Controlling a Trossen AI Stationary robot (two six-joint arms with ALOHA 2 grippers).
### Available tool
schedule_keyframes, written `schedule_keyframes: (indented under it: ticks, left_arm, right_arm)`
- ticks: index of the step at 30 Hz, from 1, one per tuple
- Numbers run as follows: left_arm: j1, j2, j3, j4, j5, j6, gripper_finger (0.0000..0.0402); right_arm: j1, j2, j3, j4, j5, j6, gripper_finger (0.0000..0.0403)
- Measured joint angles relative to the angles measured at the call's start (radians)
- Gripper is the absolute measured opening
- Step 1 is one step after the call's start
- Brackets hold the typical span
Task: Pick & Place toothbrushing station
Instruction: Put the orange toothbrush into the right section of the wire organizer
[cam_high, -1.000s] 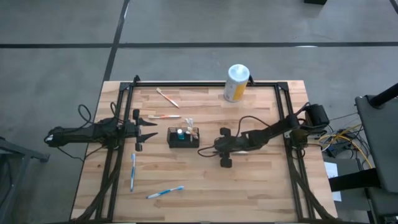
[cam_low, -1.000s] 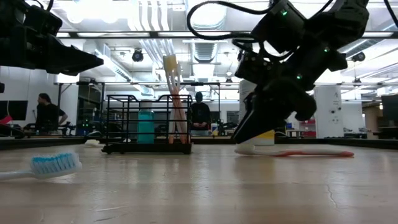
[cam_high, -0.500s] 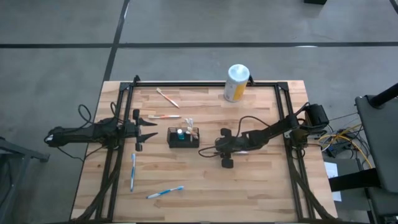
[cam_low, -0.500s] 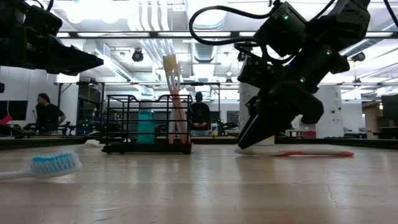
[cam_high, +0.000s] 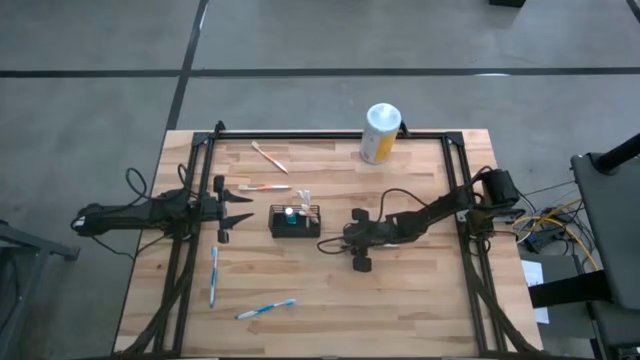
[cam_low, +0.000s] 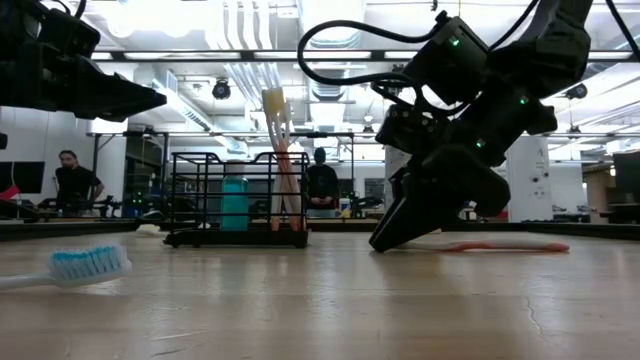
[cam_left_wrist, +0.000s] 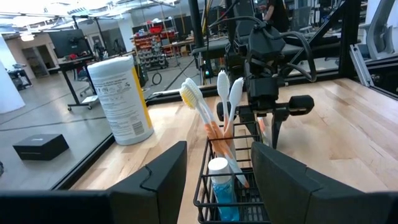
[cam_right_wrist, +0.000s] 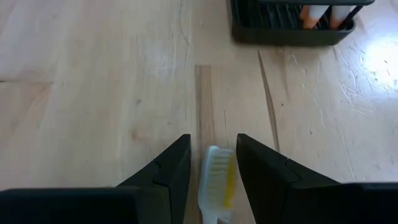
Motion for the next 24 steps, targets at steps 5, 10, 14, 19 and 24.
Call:
schedule_keyframes:
  ticks: [5, 10, 14, 19, 24]
  left_arm:
    - [0.0, 0.0, 0.0, 0.0, 0.0, 0.0, 0.0186]
    - [0.0, 0.0, 0.0, 0.0, 0.0, 0.0, 0.0186]
    - [0.0, 0.0, 0.0, 0.0, 0.0, 0.0, 0.0187]
    - [0.0, 0.0, 0.0, 0.0, 0.0, 0.0, 0.0186]
    - [0.0, 0.0, 0.0, 0.0, 0.0, 0.0, 0.0187]
  right_arm:
    - [0.0, -0.001, 0.002, -0.025, 0.001, -0.001, 0.0123]
    - [0.0, -0.002, 0.002, -0.04, 0.002, 0.008, 0.0122]
    - [0.0, -0.002, 0.002, -0.044, 0.001, 0.011, 0.0106]
    - [0.001, -0.003, 0.001, -0.043, -0.003, 0.011, 0.0061]
    - [0.002, -0.013, 0.0, -0.048, 0.001, 0.002, 0.002]
